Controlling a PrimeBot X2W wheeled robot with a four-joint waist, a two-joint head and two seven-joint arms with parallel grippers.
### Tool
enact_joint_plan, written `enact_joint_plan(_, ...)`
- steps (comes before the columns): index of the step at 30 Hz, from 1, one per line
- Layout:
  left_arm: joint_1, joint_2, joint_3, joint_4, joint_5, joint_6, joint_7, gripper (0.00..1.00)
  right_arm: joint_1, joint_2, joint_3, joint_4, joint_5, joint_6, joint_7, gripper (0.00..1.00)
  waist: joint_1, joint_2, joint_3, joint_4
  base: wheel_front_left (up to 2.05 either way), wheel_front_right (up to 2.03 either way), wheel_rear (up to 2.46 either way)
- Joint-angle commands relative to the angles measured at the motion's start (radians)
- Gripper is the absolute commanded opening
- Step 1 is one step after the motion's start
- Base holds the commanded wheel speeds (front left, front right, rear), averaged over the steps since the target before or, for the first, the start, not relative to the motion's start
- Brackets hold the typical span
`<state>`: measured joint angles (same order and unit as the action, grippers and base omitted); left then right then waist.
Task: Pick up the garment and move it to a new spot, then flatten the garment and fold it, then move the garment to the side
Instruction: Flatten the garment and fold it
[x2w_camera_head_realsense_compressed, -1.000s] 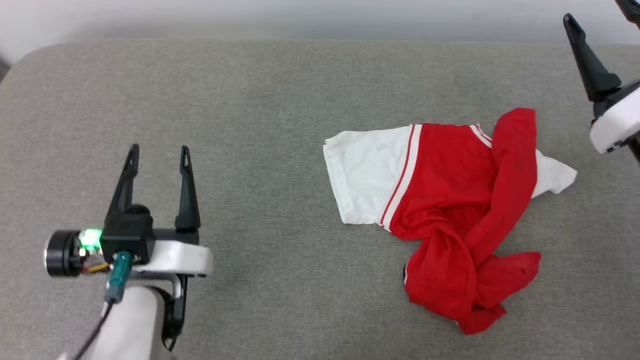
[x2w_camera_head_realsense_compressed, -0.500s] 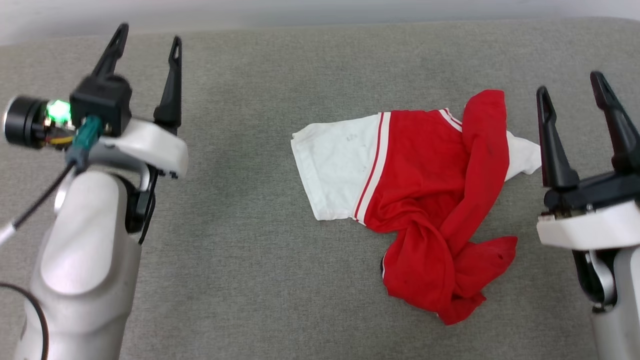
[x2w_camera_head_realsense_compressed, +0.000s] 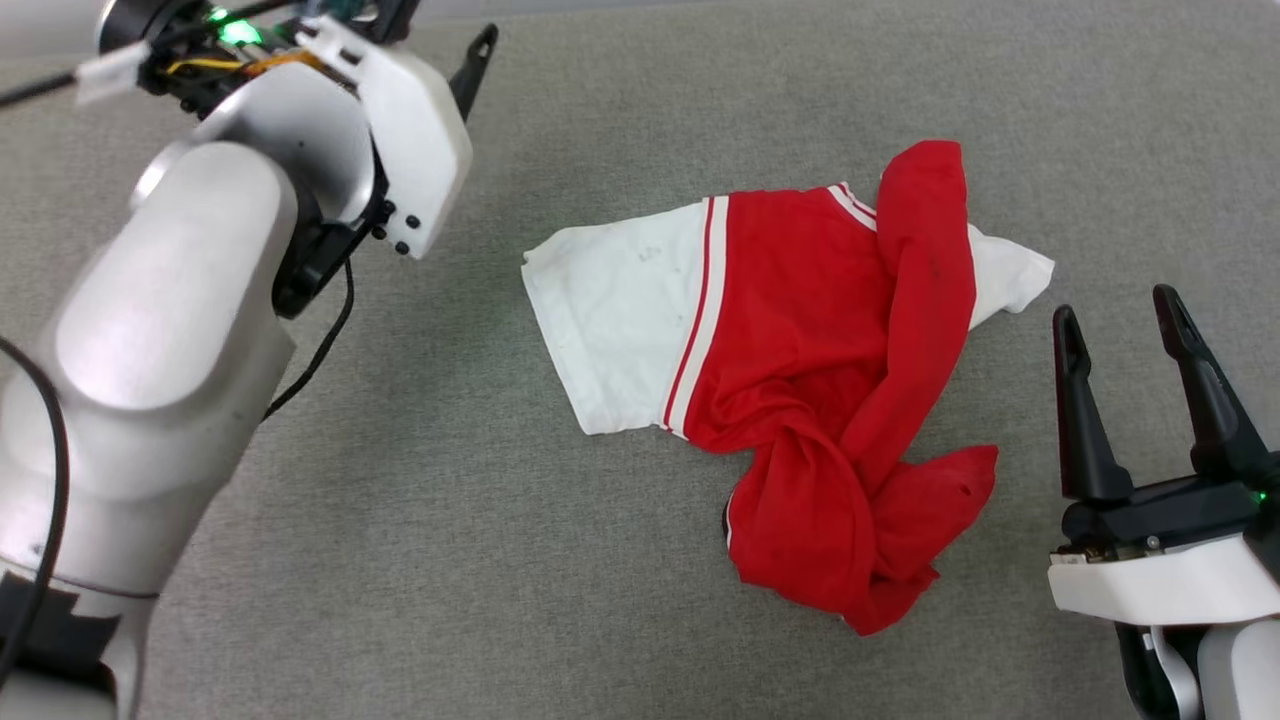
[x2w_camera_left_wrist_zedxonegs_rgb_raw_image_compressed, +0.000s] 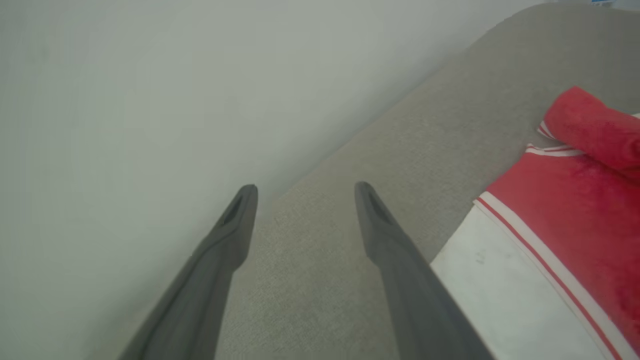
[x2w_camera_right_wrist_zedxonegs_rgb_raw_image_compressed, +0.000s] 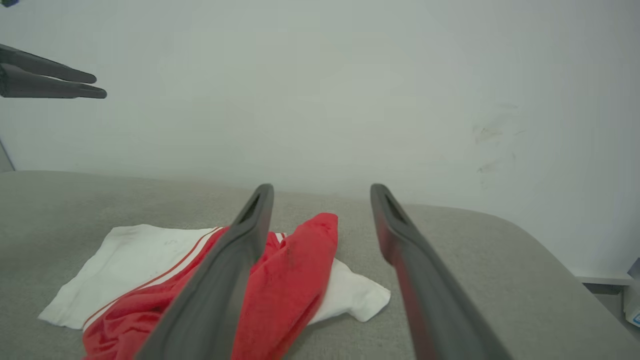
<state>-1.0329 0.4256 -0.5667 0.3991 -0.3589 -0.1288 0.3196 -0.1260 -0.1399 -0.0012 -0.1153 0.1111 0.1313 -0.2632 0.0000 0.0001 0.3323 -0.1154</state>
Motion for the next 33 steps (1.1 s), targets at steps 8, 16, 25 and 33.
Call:
enact_joint_plan(8,-0.177,0.111,-0.347,-0.022,-0.332,0.001,0.350,1.00,-0.003,0.025,0.023,-0.039,-0.021,-0.001,-0.002,1.00,0.0000,-0.0001,0.054,-0.048,0.00,0.00,0.00)
enact_joint_plan(16,-0.265,0.131,-0.557,0.006,-0.512,0.001,0.554,1.00,-0.056,0.001,0.079,-0.029,-0.035,-0.001,-0.002,1.00,0.0000,-0.0001,0.109,-0.092,0.00,0.00,0.00)
enact_joint_plan(25,-0.259,0.155,-0.707,0.039,-0.558,0.001,0.615,1.00,-0.108,-0.001,0.121,-0.011,-0.029,-0.001,-0.002,1.00,0.0000,-0.0001,0.155,-0.125,0.00,0.00,0.00)
enact_joint_plan(33,-0.249,0.166,-0.720,0.037,-0.555,0.001,0.558,0.00,-0.117,-0.011,0.117,0.003,-0.033,-0.001,-0.002,1.00,0.0000,-0.0001,0.135,-0.100,0.00,0.00,0.00)
